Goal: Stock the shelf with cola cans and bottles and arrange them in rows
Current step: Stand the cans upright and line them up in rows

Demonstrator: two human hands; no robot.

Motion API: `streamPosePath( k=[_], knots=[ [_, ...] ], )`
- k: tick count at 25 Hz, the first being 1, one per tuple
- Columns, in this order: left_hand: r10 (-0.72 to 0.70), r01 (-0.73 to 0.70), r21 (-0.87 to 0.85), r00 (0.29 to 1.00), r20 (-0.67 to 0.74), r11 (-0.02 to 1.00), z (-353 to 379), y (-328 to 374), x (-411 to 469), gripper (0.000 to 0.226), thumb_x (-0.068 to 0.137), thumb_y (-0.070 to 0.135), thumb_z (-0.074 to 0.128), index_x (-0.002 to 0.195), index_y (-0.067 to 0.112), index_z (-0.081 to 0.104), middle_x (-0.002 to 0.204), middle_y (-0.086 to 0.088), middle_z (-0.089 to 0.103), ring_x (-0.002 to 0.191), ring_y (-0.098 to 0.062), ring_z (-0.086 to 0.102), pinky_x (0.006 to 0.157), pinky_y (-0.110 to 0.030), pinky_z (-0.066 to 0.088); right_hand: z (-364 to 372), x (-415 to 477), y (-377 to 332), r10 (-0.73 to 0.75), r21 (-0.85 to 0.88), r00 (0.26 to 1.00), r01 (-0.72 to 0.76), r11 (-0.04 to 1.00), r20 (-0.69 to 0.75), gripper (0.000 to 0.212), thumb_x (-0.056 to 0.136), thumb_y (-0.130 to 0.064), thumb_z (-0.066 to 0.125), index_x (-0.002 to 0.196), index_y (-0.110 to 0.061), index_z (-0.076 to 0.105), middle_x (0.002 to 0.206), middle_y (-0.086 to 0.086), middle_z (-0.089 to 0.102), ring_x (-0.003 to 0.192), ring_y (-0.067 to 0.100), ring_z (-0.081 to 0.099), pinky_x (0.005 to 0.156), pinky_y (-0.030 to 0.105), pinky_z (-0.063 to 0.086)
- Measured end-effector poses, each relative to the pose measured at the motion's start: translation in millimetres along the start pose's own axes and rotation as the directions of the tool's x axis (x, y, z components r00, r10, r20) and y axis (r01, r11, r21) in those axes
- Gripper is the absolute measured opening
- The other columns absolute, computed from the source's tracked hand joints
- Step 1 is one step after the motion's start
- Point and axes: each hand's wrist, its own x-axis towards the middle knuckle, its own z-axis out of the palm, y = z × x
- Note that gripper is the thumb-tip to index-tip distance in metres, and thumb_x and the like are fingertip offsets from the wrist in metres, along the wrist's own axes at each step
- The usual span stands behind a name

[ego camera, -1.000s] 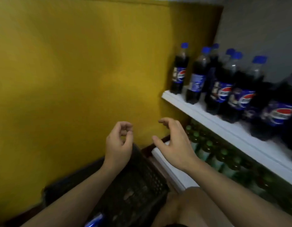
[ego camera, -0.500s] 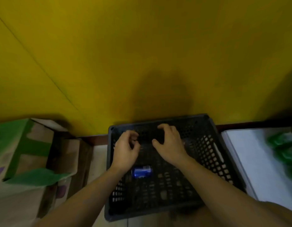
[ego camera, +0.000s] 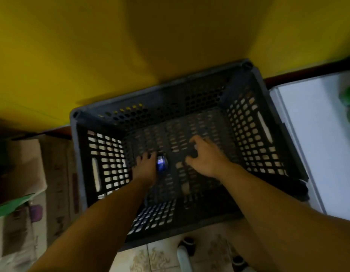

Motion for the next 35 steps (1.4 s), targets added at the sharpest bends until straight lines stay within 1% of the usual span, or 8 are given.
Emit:
streamPosePath(
  k=[6,12,15,18,20,23,29,35],
  knots=[
    [0.221,-0.309,-0.412,0.944,-0.247,0.857,-58,66,-30,0.080,0.073,0.033,0.085,0.141,0.019,0.045,0.128,-0.009,0.054,0.117,-0.029,0.054,0.101,-0.042,0.045,-18,-23,-14,0.010,0.150,0.992,0.009,0.989,-0.128,0.067,0.088,-0.046,0.068,0.145,-0.028,0.037,0.142,0.011,0.047,0.126,0.031,0.053,0.105,0.036,0.045],
    [0.349,-0.703,-0.470,0.690,-0.635,0.534,-178,167,-117,0.068,0.084,0.033,0.080,0.143,0.028,0.046,0.132,0.010,0.053,0.122,-0.008,0.054,0.102,-0.035,0.049,-129,-123,-58,-0.191,0.150,0.903,0.265,0.952,-0.385,0.063,0.089,-0.055,0.066,0.142,-0.030,0.041,0.133,0.002,0.054,0.119,0.023,0.057,0.096,0.039,0.052],
    [0.361,-0.813,-0.507,0.582,-0.729,0.286,-246,225,-176,0.068,0.080,0.036,0.084,0.138,0.032,0.050,0.132,0.015,0.057,0.121,-0.001,0.056,0.098,-0.018,0.048,-200,-222,-58,-0.216,0.096,0.714,0.369,0.924,-0.666,0.055,0.087,-0.061,0.064,0.129,-0.028,0.053,0.114,-0.004,0.065,0.101,0.015,0.062,0.084,0.032,0.052],
    [0.452,-0.766,-0.641,0.559,-0.695,-0.037,-282,307,-238,0.050,0.091,0.049,0.062,0.130,0.019,0.056,0.119,-0.001,0.066,0.103,-0.016,0.066,0.079,-0.034,0.057,-239,-336,-39,-0.139,0.045,0.433,0.388,0.921,-0.890,0.041,0.087,-0.059,0.060,0.113,-0.027,0.057,0.098,-0.009,0.066,0.088,0.010,0.061,0.077,0.030,0.050],
    [0.574,-0.703,-0.695,0.510,-0.640,-0.150,-282,368,-290,0.041,0.098,0.049,0.046,0.116,0.016,0.060,0.096,-0.009,0.067,0.074,-0.022,0.064,0.052,-0.035,0.049,-245,-415,-11,-0.053,0.043,0.291,0.315,0.948,-0.955,0.036,0.090,-0.059,0.059,0.109,-0.029,0.055,0.094,-0.011,0.065,0.085,0.009,0.060,0.077,0.030,0.049],
    [0.652,-0.707,-0.656,0.371,-0.661,-0.263,-266,442,-381,0.030,0.094,0.052,0.048,0.098,0.027,0.064,0.085,-0.002,0.067,0.072,-0.025,0.063,0.055,-0.033,0.050,-226,-530,35,0.067,0.086,0.100,0.204,0.975,-0.993,0.038,0.089,-0.063,0.054,0.109,-0.031,0.054,0.091,-0.010,0.067,0.084,0.012,0.062,0.079,0.035,0.052],
    [0.892,-0.640,-0.694,0.028,-0.451,-0.331,-200,527,-559,0.042,0.082,0.062,0.059,0.093,0.022,0.064,0.085,0.000,0.069,0.077,-0.021,0.066,0.066,-0.042,0.053,-123,-727,96,0.336,0.289,-0.176,0.245,0.925,-0.925,0.035,0.087,-0.052,0.069,0.111,-0.030,0.055,0.083,-0.011,0.067,0.069,0.005,0.063,0.063,0.026,0.055],
    [0.948,-0.647,-0.696,-0.165,-0.273,-0.313,-135,559,-663,0.045,0.072,0.058,0.075,0.096,0.020,0.067,0.083,0.004,0.074,0.077,-0.013,0.072,0.067,-0.032,0.059,-32,-819,150,0.444,0.430,-0.246,0.109,0.896,-0.862,0.068,0.064,-0.040,0.094,0.121,-0.031,0.057,0.104,-0.013,0.069,0.092,0.007,0.069,0.078,0.023,0.058]
  ],
)
